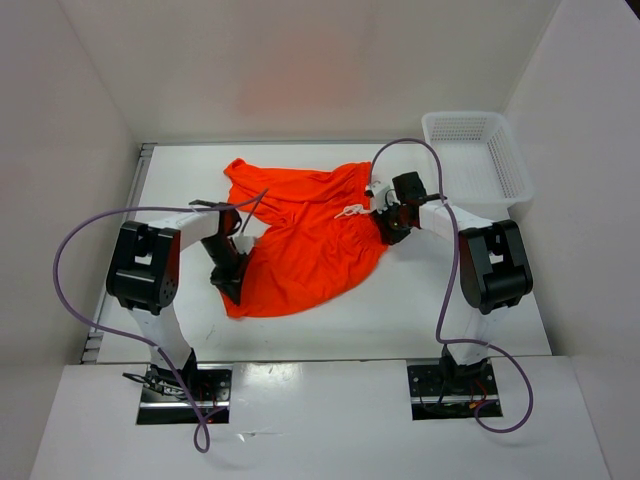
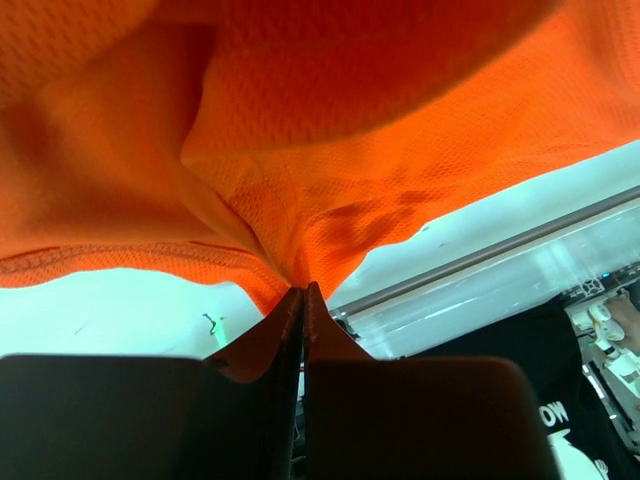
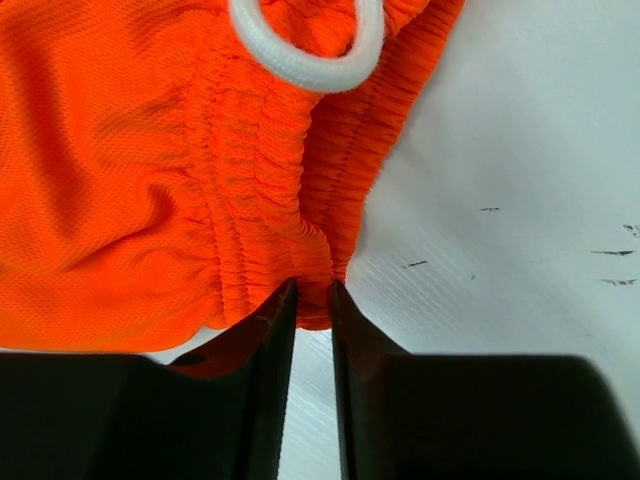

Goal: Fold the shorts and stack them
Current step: Flatten the shorts out

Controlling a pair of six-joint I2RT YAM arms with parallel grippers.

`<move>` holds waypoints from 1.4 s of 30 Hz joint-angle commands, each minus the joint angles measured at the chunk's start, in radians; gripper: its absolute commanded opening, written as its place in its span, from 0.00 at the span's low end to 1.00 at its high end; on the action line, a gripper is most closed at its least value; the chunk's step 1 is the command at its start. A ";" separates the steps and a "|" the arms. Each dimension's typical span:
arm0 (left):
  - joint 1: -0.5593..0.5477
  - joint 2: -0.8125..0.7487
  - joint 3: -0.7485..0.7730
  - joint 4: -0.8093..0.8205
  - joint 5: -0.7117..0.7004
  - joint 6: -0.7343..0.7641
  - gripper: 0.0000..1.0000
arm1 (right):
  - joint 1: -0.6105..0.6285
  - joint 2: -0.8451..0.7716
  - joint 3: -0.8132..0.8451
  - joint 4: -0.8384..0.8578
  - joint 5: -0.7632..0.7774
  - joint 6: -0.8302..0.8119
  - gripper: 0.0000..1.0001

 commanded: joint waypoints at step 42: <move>0.063 -0.056 0.001 -0.001 0.039 0.005 0.00 | 0.042 0.016 0.114 -0.304 -0.307 -0.156 0.68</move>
